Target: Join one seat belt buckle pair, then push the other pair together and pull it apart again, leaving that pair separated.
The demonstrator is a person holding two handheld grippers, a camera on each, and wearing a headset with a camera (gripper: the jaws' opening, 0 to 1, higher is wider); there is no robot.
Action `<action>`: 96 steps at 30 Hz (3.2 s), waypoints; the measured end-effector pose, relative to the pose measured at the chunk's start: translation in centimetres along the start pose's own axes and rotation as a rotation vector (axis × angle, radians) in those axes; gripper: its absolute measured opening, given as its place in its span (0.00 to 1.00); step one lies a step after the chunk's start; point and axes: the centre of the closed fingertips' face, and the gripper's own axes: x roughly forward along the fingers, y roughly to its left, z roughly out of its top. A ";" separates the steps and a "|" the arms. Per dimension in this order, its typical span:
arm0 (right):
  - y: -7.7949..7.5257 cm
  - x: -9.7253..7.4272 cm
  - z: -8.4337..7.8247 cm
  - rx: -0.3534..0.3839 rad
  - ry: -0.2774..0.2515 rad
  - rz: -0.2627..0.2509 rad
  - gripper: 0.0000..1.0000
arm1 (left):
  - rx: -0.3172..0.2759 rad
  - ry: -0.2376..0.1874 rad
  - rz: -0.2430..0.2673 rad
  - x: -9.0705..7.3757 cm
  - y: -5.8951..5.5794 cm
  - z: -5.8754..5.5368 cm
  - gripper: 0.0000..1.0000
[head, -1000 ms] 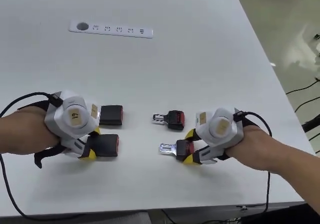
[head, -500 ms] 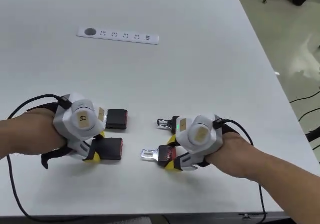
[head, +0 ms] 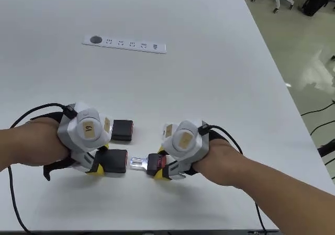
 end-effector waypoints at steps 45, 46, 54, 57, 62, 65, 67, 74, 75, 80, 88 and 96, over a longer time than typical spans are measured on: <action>0.2 1.2 2.3 -0.011 -0.033 -0.004 0.31 | 0.010 0.009 -0.004 0.3 0.1 -0.1 0.32; 0.2 1.2 2.4 -0.014 -0.032 -0.005 0.31 | 0.013 0.007 -0.003 0.3 0.1 -0.1 0.32; 0.3 1.7 3.7 -0.009 -0.054 -0.010 0.31 | 0.025 0.027 0.001 0.3 0.0 0.0 0.32; 0.3 1.7 3.9 0.009 -0.075 -0.013 0.31 | 0.026 0.027 0.000 0.4 0.1 -0.2 0.32; 0.0 1.7 4.0 0.019 -0.080 -0.035 0.31 | 0.027 0.020 0.005 0.1 0.0 -0.2 0.32; 0.0 1.8 4.1 0.018 -0.080 -0.032 0.31 | 0.034 0.029 0.004 0.1 0.0 -0.2 0.32; 0.0 1.7 4.2 0.016 -0.078 -0.031 0.31 | 0.036 0.034 0.003 0.1 0.1 -0.3 0.32; 0.4 1.6 4.3 0.009 -0.076 -0.033 0.31 | 0.019 0.018 0.009 0.1 0.1 -0.4 0.32; 0.5 1.6 4.4 0.009 -0.078 -0.034 0.31 | 0.019 0.017 0.009 0.1 0.1 -0.3 0.32; 0.8 1.6 4.2 -0.030 -0.077 -0.031 0.30 | 0.009 0.011 0.007 0.2 0.2 -0.5 0.32; 0.8 1.8 3.8 -0.048 -0.074 -0.024 0.30 | -0.013 0.016 0.009 0.3 0.1 -0.4 0.32; 1.1 1.7 3.8 -0.038 -0.074 -0.020 0.31 | -0.014 0.010 0.007 0.4 0.3 -0.6 0.32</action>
